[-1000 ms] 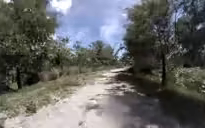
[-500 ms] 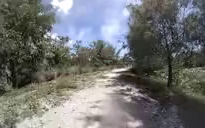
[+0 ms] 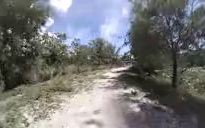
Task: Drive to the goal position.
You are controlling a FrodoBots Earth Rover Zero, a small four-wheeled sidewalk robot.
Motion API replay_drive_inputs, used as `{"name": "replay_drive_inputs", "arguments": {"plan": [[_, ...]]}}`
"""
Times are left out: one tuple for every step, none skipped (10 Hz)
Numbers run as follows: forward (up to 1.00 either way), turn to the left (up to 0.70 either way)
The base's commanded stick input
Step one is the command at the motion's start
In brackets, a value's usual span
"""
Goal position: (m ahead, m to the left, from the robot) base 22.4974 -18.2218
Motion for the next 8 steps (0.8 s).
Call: {"name": "replay_drive_inputs", "arguments": {"plan": [[0.7,0.0],[0.7,0.0],[0.7,0.0],[0.7,0.0],[0.7,0.0],[0.7,0.0],[0.7,0.0],[0.7,0.0]]}}
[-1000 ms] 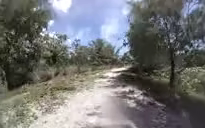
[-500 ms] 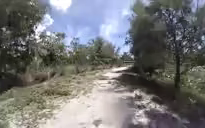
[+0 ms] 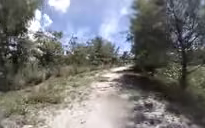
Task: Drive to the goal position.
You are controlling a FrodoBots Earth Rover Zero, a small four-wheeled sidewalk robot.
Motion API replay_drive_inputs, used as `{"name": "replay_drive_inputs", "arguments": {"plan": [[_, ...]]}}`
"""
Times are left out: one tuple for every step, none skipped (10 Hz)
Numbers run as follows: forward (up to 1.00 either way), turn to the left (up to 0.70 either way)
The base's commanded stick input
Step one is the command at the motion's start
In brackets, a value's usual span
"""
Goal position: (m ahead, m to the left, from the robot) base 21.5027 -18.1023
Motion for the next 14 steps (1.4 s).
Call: {"name": "replay_drive_inputs", "arguments": {"plan": [[0.7,0.0],[0.7,0.0],[0.7,0.0],[0.7,0.0],[0.7,0.0],[0.7,0.0],[0.7,0.0],[0.7,0.0],[0.7,0.0],[0.7,-0.07],[0.7,-0.35],[0.7,-0.24],[0.7,-0.04],[0.7,-0.26]]}}
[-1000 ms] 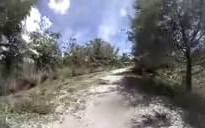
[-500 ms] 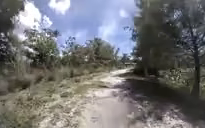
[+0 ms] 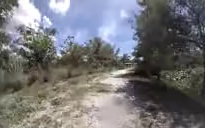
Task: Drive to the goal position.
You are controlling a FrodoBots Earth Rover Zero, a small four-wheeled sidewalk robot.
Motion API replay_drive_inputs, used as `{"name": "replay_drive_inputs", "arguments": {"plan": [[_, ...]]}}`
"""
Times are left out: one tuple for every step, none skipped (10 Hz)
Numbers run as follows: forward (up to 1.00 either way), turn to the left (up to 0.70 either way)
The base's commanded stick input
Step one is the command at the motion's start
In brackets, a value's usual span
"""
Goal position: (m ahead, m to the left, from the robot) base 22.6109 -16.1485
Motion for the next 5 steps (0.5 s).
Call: {"name": "replay_drive_inputs", "arguments": {"plan": [[0.7,-0.33],[0.7,-0.11],[0.7,0.0],[0.7,0.0],[0.7,0.0]]}}
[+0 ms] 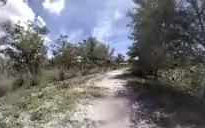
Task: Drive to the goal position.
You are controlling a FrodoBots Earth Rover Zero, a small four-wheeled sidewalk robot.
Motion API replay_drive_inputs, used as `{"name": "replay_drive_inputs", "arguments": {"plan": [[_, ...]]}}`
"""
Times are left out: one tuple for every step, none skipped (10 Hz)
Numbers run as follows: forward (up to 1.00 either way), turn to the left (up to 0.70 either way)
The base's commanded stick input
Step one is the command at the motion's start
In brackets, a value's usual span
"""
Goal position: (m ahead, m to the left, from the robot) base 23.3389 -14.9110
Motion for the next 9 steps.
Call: {"name": "replay_drive_inputs", "arguments": {"plan": [[0.7,0.0],[0.7,0.0],[0.7,0.0],[0.7,0.0],[0.7,0.0],[0.7,0.0],[0.7,0.0],[0.7,0.0],[0.7,0.0]]}}
